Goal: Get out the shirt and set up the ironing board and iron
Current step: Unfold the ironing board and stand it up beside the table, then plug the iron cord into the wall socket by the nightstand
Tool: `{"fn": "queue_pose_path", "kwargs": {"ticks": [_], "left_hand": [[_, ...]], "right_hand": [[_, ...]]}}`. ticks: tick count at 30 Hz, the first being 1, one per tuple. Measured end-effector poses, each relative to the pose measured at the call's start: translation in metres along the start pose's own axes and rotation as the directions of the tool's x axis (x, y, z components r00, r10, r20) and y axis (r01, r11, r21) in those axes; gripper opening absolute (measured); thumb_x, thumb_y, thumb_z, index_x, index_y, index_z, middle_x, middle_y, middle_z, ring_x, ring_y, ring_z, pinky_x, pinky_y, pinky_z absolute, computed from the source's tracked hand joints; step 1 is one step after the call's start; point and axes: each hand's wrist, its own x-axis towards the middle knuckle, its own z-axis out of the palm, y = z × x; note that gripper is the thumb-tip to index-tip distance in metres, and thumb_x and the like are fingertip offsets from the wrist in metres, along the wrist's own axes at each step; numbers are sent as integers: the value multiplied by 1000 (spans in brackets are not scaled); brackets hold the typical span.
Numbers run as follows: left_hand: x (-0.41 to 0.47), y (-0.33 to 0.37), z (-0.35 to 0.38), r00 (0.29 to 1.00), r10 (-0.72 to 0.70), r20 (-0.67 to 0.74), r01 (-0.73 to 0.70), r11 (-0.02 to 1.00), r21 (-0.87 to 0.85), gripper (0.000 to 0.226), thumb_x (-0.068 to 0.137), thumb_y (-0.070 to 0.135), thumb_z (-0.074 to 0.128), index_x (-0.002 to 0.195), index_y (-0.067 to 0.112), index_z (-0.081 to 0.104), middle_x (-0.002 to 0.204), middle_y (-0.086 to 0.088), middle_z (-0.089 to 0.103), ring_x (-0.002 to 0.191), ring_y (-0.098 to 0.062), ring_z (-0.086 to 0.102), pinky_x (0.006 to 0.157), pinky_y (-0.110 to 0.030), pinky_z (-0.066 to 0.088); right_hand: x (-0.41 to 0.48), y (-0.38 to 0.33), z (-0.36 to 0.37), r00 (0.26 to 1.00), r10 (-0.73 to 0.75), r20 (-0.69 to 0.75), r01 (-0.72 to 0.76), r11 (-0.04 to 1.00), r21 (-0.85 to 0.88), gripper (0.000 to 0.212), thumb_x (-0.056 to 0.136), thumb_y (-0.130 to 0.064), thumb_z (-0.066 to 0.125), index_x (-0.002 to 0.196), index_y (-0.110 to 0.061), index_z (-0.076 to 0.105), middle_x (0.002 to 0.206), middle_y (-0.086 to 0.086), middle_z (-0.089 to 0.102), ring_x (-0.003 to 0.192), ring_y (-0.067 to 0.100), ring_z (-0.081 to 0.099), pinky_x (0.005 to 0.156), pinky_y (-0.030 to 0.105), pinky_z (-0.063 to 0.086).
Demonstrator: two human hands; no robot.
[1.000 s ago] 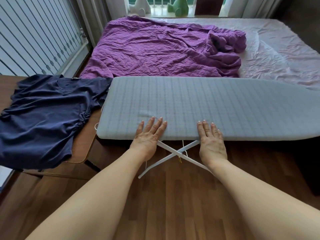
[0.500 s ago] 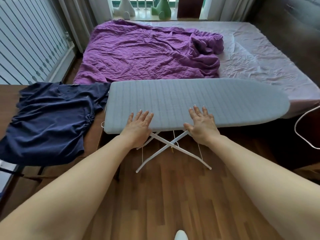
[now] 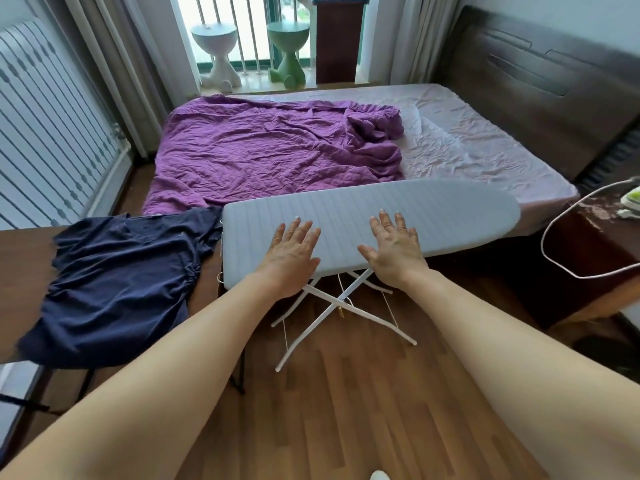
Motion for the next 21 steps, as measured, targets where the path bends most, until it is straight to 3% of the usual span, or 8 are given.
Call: {"fn": "queue_pose_path", "kwargs": {"ticks": [10,21], "left_hand": [[17,23,-29,988,137,-71,-136,991,13,59,100,31,31,150,19,2,159,-4,-5,144,-18,-15,117,-37,-13],[119,155,-35,901,426,-87,-426,905,19,58,101,32,30,150,17,3,159,-4,-6,144,-18,-15,117,-34,-13]], "right_hand": [[-18,20,-20,995,75,-61,-72,996,43,64,100,-41,35,153,-17,8,161,2,-4,148,24,-12,118,43,-5],[3,144,-56,949,287,-132,-285,958,36,64,100,-42,33,153,-17,7,161,2,-7,148,24,-12,119,42,-4]]}}
